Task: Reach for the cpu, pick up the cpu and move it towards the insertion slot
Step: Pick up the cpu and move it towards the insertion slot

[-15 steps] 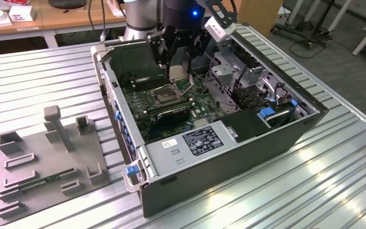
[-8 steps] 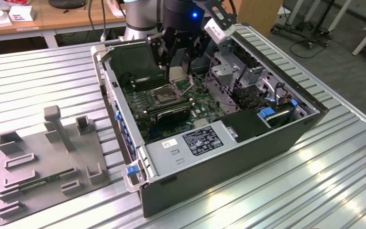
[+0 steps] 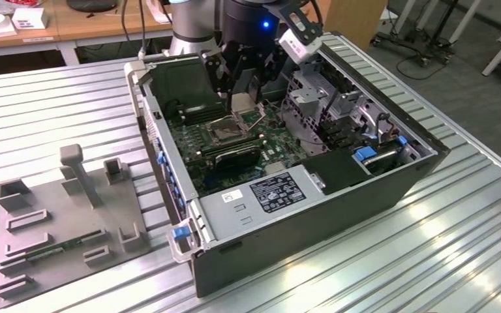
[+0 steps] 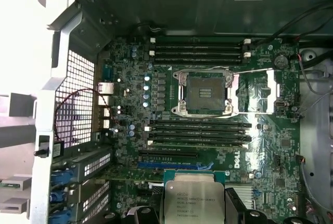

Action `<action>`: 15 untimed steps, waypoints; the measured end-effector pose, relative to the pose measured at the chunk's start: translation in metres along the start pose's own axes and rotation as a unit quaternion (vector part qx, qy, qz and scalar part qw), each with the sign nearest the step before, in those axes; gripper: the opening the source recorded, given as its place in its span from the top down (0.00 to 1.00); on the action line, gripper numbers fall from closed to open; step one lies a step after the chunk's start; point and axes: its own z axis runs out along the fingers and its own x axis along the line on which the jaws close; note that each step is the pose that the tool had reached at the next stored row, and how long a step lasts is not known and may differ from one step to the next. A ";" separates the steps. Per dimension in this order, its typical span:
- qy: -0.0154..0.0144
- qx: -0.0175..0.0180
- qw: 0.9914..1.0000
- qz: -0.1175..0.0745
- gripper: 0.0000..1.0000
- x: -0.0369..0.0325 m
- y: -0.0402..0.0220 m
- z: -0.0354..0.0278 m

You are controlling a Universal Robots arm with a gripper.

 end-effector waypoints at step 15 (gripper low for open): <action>0.000 0.000 1.000 0.000 0.46 -0.0001 0.0031 0.0011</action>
